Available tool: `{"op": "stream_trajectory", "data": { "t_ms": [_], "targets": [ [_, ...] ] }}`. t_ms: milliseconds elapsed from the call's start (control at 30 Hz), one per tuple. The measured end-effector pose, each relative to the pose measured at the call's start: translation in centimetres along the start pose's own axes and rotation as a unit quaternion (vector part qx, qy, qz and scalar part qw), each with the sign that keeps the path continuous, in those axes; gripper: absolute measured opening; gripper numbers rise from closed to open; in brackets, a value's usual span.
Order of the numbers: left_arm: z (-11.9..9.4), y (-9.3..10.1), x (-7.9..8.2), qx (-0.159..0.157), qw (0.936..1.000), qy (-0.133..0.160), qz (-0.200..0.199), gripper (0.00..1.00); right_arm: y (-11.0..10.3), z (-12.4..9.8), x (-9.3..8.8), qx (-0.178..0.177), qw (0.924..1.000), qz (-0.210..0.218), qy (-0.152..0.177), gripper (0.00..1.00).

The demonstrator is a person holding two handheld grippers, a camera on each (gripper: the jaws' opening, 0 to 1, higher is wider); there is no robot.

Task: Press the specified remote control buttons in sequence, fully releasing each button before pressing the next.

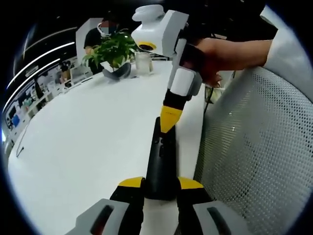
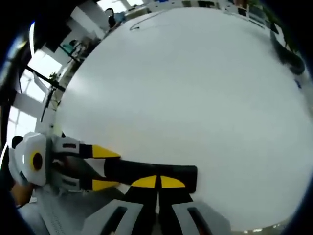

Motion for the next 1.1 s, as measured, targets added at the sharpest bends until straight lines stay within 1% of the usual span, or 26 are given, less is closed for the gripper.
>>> {"op": "stream_trajectory", "data": {
  "t_ms": [133, 267, 333, 533, 633, 667, 733, 833, 867, 933, 1100],
  "targets": [
    [0.1, 0.0, 0.1, 0.000, 1.0000, 0.002, -0.004, 0.25, 0.0, 0.0, 0.1, -0.009, 0.9999, -0.015, -0.001, 0.00],
    [0.1, 0.0, 0.1, -0.001, 1.0000, 0.003, -0.001, 0.24, 0.1, -0.1, 0.0, -0.007, 1.0000, -0.005, 0.004, 0.00],
    [0.1, 0.1, 0.1, -0.001, 1.0000, 0.003, 0.000, 0.24, 0.0, -0.1, -0.1, -0.009, 0.9999, -0.011, 0.009, 0.00],
    [0.0, 0.2, 0.0, -0.001, 1.0000, 0.002, 0.004, 0.24, -0.1, -0.2, 0.0, -0.006, 1.0000, -0.003, 0.006, 0.00],
    [0.0, 0.3, 0.0, -0.004, 1.0000, 0.002, 0.008, 0.24, -0.9, -0.9, 1.4, 0.032, 0.9976, 0.010, 0.060, 0.00],
    [0.0, 0.4, 0.0, -0.006, 0.9999, 0.002, 0.010, 0.24, -1.1, -1.0, 1.5, 0.039, 0.9971, 0.009, 0.065, 0.00],
    [0.1, 0.6, 0.0, -0.012, 0.9998, 0.003, 0.016, 0.24, -1.2, -0.9, 1.3, 0.044, 0.9973, 0.006, 0.059, 0.00],
    [0.2, 0.8, -0.1, -0.016, 0.9997, 0.002, 0.018, 0.24, -1.2, -0.3, 0.9, 0.045, 0.9982, 0.003, 0.041, 0.00],
    [0.2, 0.8, -0.1, -0.015, 0.9997, 0.001, 0.021, 0.24, -1.4, -0.2, 0.9, 0.050, 0.9981, 0.006, 0.037, 0.00],
    [0.1, 0.9, -0.1, -0.015, 0.9997, 0.001, 0.020, 0.24, -1.6, -0.1, 0.8, 0.060, 0.9976, 0.012, 0.033, 0.00],
    [0.2, 1.1, -0.2, -0.017, 0.9996, 0.000, 0.022, 0.24, -1.7, 0.1, 0.5, 0.063, 0.9977, 0.014, 0.023, 0.00]
  ]
}}
Point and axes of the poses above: the point that each gripper's makers call its tool centre point, and the gripper's own axes: z roughly forward along the fingers, y roughly to its right, x roughly out of its top, the point moved 3 cm from there along -z, roughly backward along the fingers, and after that the axes turned 14 degrees about -z, right-handed, at the moved point
